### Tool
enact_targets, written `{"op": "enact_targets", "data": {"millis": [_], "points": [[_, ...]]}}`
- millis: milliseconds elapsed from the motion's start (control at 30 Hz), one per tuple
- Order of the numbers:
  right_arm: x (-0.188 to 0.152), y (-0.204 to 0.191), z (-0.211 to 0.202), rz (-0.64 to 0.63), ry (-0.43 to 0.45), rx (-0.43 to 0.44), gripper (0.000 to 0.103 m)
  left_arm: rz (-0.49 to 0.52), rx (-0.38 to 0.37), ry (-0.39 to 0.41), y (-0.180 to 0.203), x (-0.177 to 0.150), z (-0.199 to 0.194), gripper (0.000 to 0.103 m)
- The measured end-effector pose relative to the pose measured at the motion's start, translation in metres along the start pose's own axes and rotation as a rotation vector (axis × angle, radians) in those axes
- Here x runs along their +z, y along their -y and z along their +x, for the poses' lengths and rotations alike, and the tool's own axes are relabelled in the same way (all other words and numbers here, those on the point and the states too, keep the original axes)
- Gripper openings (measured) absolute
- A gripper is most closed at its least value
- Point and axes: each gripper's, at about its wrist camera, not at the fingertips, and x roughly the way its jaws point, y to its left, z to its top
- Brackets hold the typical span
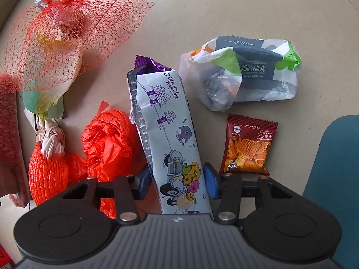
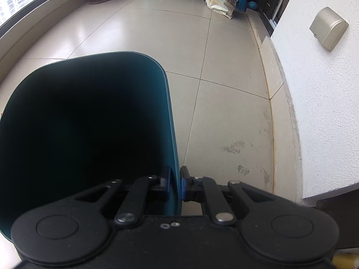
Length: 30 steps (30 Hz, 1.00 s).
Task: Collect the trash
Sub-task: 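Close the left tool on the white cartoon-printed snack bag and lift, then carry the snack bag over the teal bin and open the left tool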
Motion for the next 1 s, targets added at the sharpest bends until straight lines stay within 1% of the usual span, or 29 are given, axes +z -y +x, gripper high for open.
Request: {"op": "enact_targets", "data": {"millis": [233, 433, 533, 633, 733, 867, 933, 1000], "points": [[0.001, -0.005, -0.003, -0.005, -0.009, -0.002, 0.007, 0.059, -0.015, 0.043, -0.007, -0.018, -0.033, 0.041], [-0.002, -0.004, -0.009, 0.007, -0.031, 0.041, 0.004, 0.099, -0.046, 0.098, -0.025, -0.031, -0.073, 0.041], [-0.005, -0.007, -0.011, -0.012, -0.037, 0.049, 0.004, 0.121, -0.061, 0.142, -0.032, -0.042, -0.107, 0.041], [-0.005, -0.011, -0.010, -0.038, -0.031, 0.035, 0.004, 0.146, -0.081, 0.178, -0.032, -0.051, -0.139, 0.041], [-0.003, -0.009, -0.008, -0.033, -0.028, 0.038, 0.004, 0.187, -0.128, 0.221, -0.032, -0.060, -0.177, 0.040], [-0.001, -0.007, -0.006, -0.037, -0.017, 0.039, 0.004, 0.254, -0.181, 0.285, -0.022, -0.074, -0.229, 0.039], [-0.002, -0.007, -0.004, -0.041, -0.014, 0.038, 0.004, 0.282, -0.219, 0.320, -0.015, -0.081, -0.256, 0.039], [0.000, -0.005, -0.003, -0.035, -0.014, 0.041, 0.004, 0.295, -0.226, 0.381, -0.005, -0.089, -0.286, 0.039]]}}
